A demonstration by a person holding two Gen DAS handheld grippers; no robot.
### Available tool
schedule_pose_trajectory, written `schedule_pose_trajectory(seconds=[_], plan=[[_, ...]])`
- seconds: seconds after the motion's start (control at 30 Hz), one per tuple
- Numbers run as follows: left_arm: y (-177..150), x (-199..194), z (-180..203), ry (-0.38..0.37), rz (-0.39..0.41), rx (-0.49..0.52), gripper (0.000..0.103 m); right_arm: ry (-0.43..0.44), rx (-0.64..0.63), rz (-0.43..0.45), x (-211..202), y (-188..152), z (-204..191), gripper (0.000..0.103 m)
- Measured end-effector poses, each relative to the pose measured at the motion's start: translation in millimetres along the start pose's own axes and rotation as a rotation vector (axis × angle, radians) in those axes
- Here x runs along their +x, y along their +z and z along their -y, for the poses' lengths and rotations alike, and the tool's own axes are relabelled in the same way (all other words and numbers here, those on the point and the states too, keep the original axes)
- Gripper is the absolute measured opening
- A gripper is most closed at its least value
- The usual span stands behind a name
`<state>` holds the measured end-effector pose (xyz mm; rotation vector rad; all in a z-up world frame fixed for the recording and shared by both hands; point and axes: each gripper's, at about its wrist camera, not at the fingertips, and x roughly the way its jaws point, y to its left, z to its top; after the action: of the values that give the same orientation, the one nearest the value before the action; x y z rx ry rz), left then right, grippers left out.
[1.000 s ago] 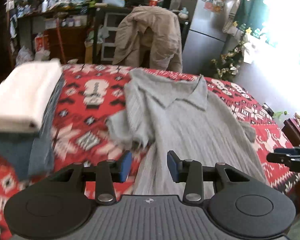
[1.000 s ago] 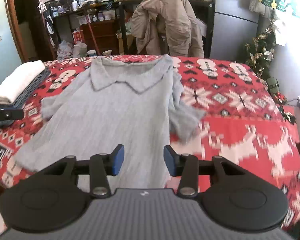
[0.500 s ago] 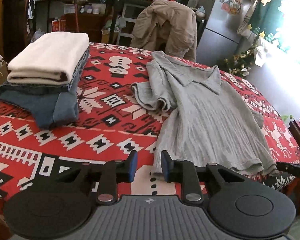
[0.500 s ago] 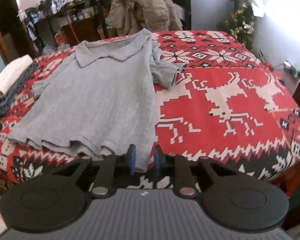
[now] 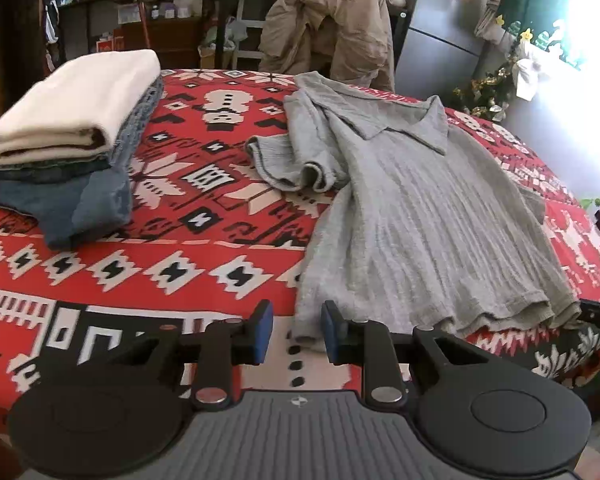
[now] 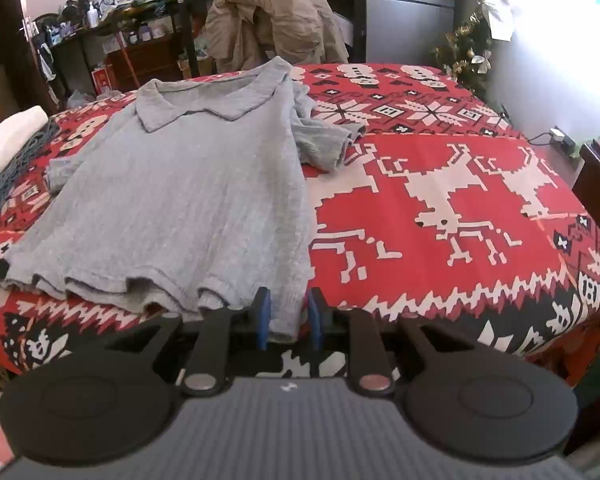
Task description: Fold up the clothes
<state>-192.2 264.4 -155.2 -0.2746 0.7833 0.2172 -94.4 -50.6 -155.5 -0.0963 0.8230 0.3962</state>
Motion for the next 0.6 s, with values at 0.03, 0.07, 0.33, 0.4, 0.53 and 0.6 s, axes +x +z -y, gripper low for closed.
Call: schedule_pose_trajectory(seconds=[0.03,0.07,0.33,0.4,0.53,0.6], plan=[[1,1,1,-0.002,-0.001,-0.001,0.014,0.006,0.008,-0.003,0,0,1,0.019],[1,2,2,-0.006,-0.002,0.000,0.004,0.011,0.012,-0.004,0,1,2,0.011],[13,-39,3,-0.055,0.044,-0.009,0.003,-0.072,0.050,0.047,-17,8,32,0.003],[17,-56,3,-0.079,0.052,-0.004,0.003,-0.088,0.072,0.066,-26,11,50,0.003],[17,-78,6,-0.109,0.022,0.012,0.003,-0.093,0.100,0.063,-35,9,72,0.003],[10,-81,10,-0.098,-0.004,0.041,0.003,-0.093,0.113,0.057,-38,8,82,0.003]])
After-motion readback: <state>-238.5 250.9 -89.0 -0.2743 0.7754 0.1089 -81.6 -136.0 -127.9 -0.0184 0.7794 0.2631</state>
